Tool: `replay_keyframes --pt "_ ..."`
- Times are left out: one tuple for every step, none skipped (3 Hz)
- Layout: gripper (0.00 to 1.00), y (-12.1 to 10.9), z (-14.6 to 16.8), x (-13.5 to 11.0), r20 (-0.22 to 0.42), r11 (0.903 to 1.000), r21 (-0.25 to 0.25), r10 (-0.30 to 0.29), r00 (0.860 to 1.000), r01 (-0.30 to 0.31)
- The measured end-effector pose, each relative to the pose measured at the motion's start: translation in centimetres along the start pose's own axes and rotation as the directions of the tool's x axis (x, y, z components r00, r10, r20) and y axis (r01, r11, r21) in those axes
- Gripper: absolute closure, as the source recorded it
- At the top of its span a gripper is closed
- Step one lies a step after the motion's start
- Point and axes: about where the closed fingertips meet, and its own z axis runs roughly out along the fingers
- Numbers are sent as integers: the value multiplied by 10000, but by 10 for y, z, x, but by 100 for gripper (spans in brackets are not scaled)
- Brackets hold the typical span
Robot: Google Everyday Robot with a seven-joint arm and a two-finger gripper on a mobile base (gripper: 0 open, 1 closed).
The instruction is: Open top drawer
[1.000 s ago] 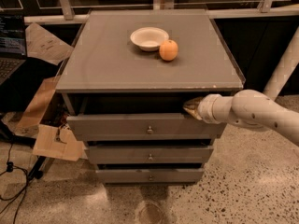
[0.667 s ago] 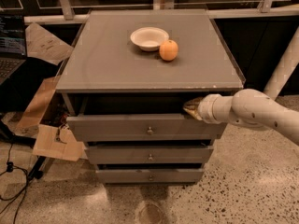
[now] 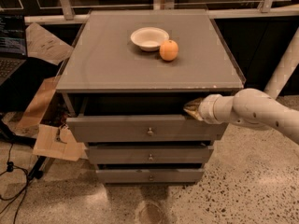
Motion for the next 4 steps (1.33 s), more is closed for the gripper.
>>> replay_keyframes --pt "100 8 -2 3 43 9997 -227 78 10000 -77" --pt "100 18 -10 5 219 9984 -514 266 9994 -254" --pt "100 19 -10 4 199 9981 -565 249 9995 -237" --pt "100 30 -3 4 -10 9940 -1089 64 10000 -65"
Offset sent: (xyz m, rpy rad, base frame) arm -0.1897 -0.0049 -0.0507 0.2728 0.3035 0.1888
